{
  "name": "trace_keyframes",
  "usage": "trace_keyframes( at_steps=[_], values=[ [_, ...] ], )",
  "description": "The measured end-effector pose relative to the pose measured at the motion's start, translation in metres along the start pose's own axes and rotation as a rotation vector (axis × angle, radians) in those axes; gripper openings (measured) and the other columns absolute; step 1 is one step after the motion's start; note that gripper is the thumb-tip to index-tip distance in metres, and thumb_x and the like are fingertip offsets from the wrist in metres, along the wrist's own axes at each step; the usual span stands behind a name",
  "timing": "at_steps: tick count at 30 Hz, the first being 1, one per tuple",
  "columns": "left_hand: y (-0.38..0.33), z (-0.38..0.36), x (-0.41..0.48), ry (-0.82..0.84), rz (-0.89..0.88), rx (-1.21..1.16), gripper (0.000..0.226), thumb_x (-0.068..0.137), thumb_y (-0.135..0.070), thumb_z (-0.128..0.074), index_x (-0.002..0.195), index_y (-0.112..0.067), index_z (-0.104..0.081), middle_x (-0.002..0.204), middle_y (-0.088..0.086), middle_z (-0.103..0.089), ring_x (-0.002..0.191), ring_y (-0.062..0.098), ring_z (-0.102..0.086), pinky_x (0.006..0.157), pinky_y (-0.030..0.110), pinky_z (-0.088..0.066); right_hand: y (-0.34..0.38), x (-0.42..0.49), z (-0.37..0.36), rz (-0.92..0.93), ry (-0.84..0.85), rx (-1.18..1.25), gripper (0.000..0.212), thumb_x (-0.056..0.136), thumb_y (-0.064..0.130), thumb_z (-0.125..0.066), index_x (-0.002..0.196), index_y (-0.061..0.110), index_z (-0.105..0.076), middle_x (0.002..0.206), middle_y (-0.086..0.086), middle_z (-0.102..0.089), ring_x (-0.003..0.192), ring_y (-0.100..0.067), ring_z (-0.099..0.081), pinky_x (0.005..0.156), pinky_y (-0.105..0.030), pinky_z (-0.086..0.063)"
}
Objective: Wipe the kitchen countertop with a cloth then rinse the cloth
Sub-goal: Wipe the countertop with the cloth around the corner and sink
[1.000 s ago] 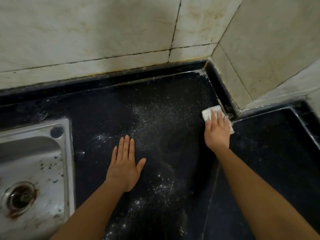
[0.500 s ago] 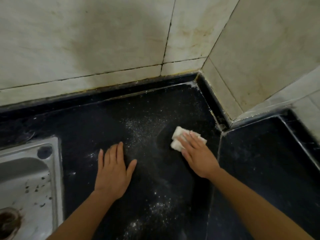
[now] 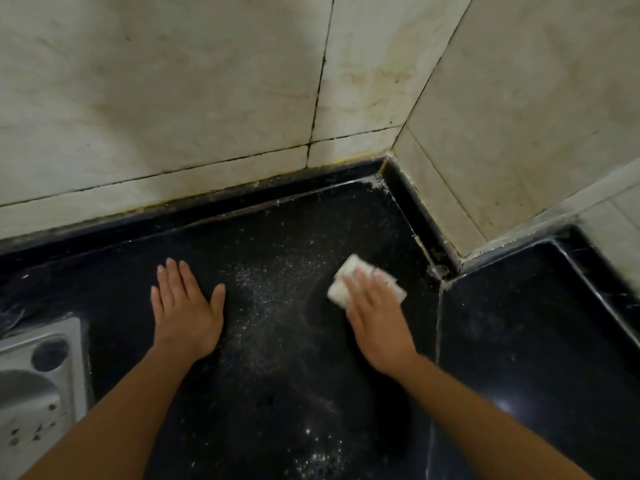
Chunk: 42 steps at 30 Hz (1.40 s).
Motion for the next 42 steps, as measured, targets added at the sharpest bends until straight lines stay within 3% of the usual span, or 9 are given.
trace_keyframes(
  at_steps=[4, 7, 10, 14, 18, 24, 30, 35, 42],
  values=[
    [0.003, -0.002, 0.001, 0.034, 0.011, 0.005, 0.078, 0.095, -0.055, -0.012, 0.148, -0.006, 0.017, 0.154, 0.012, 0.026, 0.142, 0.023, 0.026, 0.116, 0.039, 0.012, 0.012, -0.044, -0.012, 0.305, 0.117, -0.021, 0.05, 0.103, 0.04, -0.022, 0.151, 0.034, -0.012, 0.159, 0.008, -0.01, 0.147, -0.015, -0.002, 0.119, -0.032, -0.001],
    [0.002, -0.001, 0.002, 0.045, 0.023, -0.008, 0.078, 0.095, -0.055, -0.012, 0.148, -0.006, 0.016, 0.155, 0.012, 0.026, 0.142, 0.023, 0.026, 0.116, 0.039, 0.012, -0.032, -0.012, 0.007, 0.108, -0.012, -0.004, 0.05, 0.101, 0.044, -0.019, 0.149, 0.03, -0.021, 0.155, 0.003, -0.024, 0.145, -0.023, -0.019, 0.119, -0.035, -0.01],
    [0.002, -0.001, 0.002, 0.065, 0.021, -0.025, 0.077, 0.095, -0.055, -0.013, 0.148, -0.006, 0.017, 0.154, 0.011, 0.028, 0.141, 0.023, 0.027, 0.116, 0.039, 0.013, -0.071, 0.037, 0.026, -0.195, -0.138, 0.034, 0.064, 0.095, 0.054, -0.008, 0.15, 0.025, -0.022, 0.158, -0.004, -0.02, 0.147, -0.026, -0.009, 0.118, -0.034, -0.003],
    [0.002, -0.001, 0.002, 0.083, 0.01, -0.029, 0.078, 0.095, -0.055, -0.012, 0.147, -0.008, 0.02, 0.153, 0.011, 0.03, 0.14, 0.022, 0.029, 0.115, 0.038, 0.014, -0.074, 0.095, 0.035, -0.349, -0.139, 0.089, 0.05, 0.103, 0.037, -0.02, 0.152, 0.027, -0.014, 0.16, 0.0, -0.007, 0.147, -0.022, 0.007, 0.117, -0.033, 0.007],
    [0.001, 0.001, 0.002, 0.086, 0.018, -0.027, 0.078, 0.095, -0.055, -0.012, 0.147, -0.008, 0.019, 0.153, 0.011, 0.03, 0.14, 0.022, 0.029, 0.115, 0.038, 0.014, -0.058, 0.094, 0.03, -0.335, -0.145, 0.12, 0.05, 0.104, 0.034, -0.022, 0.152, 0.026, -0.012, 0.16, 0.001, -0.006, 0.147, -0.02, 0.007, 0.116, -0.029, 0.01],
    [0.001, 0.001, 0.003, 0.094, 0.016, -0.02, 0.079, 0.094, -0.057, -0.012, 0.147, -0.008, 0.019, 0.153, 0.011, 0.03, 0.141, 0.022, 0.029, 0.115, 0.038, 0.014, -0.058, -0.001, 0.016, -0.184, -0.133, 0.091, 0.054, 0.097, 0.046, -0.018, 0.148, 0.029, -0.025, 0.154, 0.008, -0.02, 0.145, -0.013, -0.007, 0.118, -0.032, -0.005],
    [0.001, 0.001, 0.002, 0.089, 0.019, -0.02, 0.079, 0.094, -0.057, -0.011, 0.148, -0.008, 0.018, 0.154, 0.011, 0.029, 0.141, 0.022, 0.028, 0.116, 0.039, 0.013, -0.072, -0.04, 0.027, -0.195, -0.219, -0.007, 0.052, 0.096, 0.027, -0.03, 0.139, 0.0, -0.041, 0.141, -0.001, -0.032, 0.137, -0.032, -0.028, 0.116, -0.026, -0.006],
    [0.002, 0.0, 0.003, 0.099, 0.025, -0.009, 0.079, 0.094, -0.057, -0.011, 0.148, -0.008, 0.019, 0.154, 0.011, 0.029, 0.141, 0.022, 0.028, 0.116, 0.039, 0.013, -0.073, 0.037, 0.028, -0.127, -0.113, 0.033, 0.058, 0.098, 0.044, -0.017, 0.15, 0.018, -0.024, 0.158, -0.003, -0.018, 0.147, -0.025, -0.006, 0.118, -0.032, -0.001],
    [0.002, 0.0, 0.004, 0.094, 0.023, 0.028, 0.079, 0.093, -0.058, -0.01, 0.147, -0.008, 0.019, 0.154, 0.011, 0.028, 0.142, 0.023, 0.026, 0.115, 0.039, 0.012, -0.067, 0.111, 0.032, -0.259, -0.052, 0.042, 0.051, 0.104, 0.034, -0.02, 0.152, 0.023, -0.008, 0.161, -0.003, -0.003, 0.147, -0.023, 0.008, 0.118, -0.033, 0.009]
  ],
)
Point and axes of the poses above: each hand's wrist, its own x-axis towards the middle knuckle, its own z-axis out of the back of the hand, y = z × x, the point moved 7 cm from there along x, towards the middle knuckle
